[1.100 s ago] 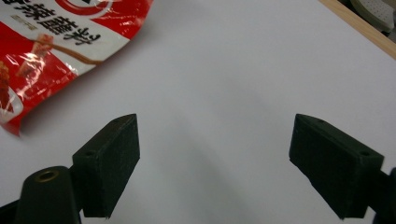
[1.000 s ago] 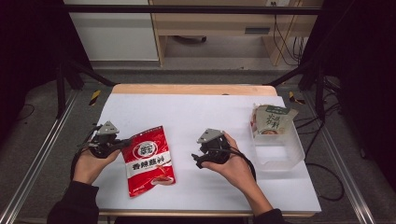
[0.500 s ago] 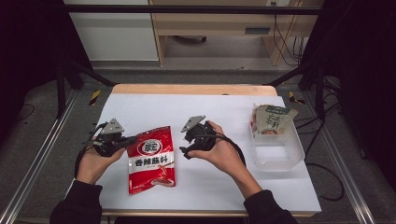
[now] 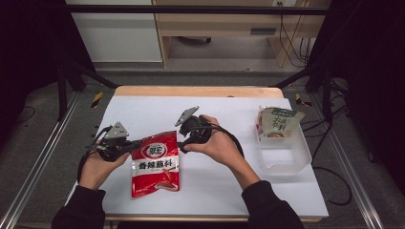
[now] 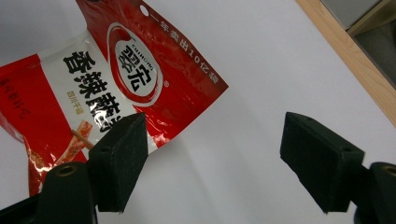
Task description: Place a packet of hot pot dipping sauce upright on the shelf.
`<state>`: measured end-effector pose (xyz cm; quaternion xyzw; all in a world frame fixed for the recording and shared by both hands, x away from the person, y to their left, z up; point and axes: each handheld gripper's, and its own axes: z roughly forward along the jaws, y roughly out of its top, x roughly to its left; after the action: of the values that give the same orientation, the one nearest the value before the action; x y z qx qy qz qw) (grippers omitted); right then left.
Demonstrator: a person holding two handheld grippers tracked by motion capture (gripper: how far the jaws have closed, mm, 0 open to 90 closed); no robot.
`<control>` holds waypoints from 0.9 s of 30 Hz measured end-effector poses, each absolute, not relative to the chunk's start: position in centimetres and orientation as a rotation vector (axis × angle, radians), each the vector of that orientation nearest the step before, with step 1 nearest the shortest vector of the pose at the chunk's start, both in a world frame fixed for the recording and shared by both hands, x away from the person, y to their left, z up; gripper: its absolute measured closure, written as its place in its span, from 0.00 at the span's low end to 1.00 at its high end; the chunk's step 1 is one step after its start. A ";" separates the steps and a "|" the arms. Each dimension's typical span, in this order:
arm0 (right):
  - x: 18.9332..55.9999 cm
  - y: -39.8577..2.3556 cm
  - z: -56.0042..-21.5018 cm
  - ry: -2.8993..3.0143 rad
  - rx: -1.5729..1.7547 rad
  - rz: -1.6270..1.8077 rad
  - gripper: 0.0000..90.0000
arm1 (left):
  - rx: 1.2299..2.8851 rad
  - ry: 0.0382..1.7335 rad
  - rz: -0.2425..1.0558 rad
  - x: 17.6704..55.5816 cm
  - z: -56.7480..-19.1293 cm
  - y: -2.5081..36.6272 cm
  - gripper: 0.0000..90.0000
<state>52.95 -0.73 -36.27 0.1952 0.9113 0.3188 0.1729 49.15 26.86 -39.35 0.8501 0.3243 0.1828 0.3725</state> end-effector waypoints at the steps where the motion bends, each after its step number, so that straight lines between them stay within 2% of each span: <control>1: 53.2 -0.6 -36.4 2.591 0.541 0.903 0.27 | 2.178 0.834 0.466 49.2 -39.4 26.9 1.00; 17: 55.9 3.1 -38.1 2.690 0.473 0.863 0.37 | 2.159 0.798 0.478 48.7 -38.5 26.6 1.00; 27: 55.8 3.4 -38.6 2.770 0.353 0.855 0.74 | 2.150 0.785 0.469 48.6 -38.3 26.8 1.00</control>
<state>55.85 3.39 -38.63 0.1202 0.9428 0.2908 0.1104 48.64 26.77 -38.35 0.8466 0.3090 0.1847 0.3919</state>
